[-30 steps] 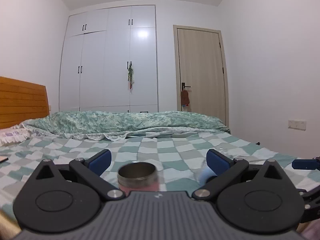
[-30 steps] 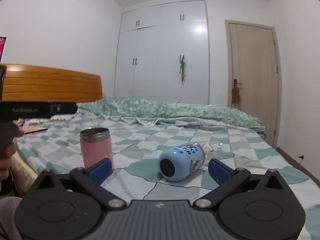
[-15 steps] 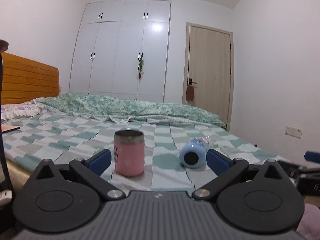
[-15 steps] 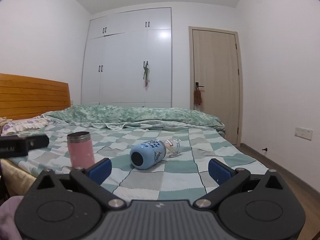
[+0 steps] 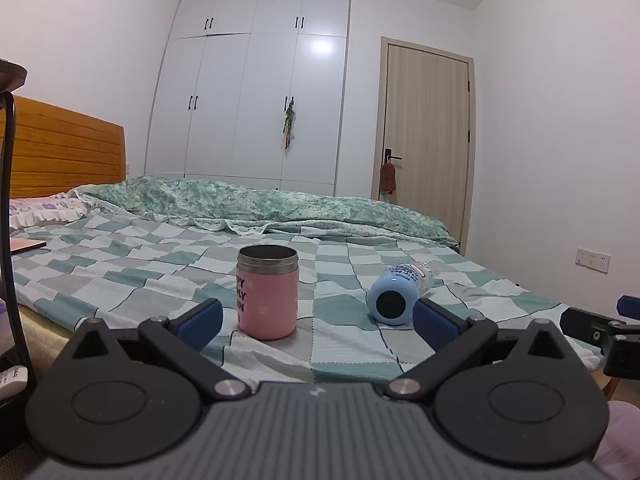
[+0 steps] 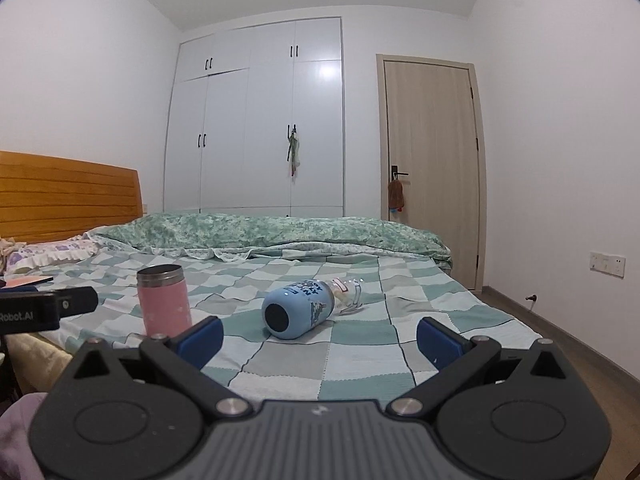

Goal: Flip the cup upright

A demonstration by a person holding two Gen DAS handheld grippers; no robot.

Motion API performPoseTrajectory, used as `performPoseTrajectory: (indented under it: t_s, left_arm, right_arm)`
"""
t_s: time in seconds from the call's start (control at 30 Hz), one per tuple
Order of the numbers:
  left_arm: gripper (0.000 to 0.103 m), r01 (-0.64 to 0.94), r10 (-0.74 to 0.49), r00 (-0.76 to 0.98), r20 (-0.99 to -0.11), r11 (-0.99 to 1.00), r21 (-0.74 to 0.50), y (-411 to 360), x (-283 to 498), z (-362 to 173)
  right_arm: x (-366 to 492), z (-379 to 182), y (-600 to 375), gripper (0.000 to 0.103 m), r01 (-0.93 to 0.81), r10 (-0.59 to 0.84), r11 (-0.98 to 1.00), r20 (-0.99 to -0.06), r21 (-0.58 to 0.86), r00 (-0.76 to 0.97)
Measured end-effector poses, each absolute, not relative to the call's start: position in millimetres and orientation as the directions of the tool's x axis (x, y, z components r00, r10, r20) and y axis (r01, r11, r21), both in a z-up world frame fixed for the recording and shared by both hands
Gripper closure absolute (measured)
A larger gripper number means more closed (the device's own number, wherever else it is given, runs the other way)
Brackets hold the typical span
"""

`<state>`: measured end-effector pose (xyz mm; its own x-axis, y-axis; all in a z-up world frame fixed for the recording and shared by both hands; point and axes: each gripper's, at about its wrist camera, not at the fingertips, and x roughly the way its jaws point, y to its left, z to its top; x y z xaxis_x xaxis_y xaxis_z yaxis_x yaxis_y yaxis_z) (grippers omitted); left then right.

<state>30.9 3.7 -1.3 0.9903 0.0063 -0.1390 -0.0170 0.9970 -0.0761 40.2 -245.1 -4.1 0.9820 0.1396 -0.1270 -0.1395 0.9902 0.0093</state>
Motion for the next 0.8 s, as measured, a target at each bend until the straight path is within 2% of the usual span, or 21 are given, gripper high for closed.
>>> performPoseTrajectory:
  t_s: [0.8]
  left_arm:
    - [0.0, 0.001, -0.011, 0.991, -0.134, 0.997, -0.073, 3.8, 31.3, -0.8]
  right_arm:
    - [39.6, -5.1, -243.3, 0.0, -0.139, 0.14, 0.99, -0.126, 0.01, 0.982]
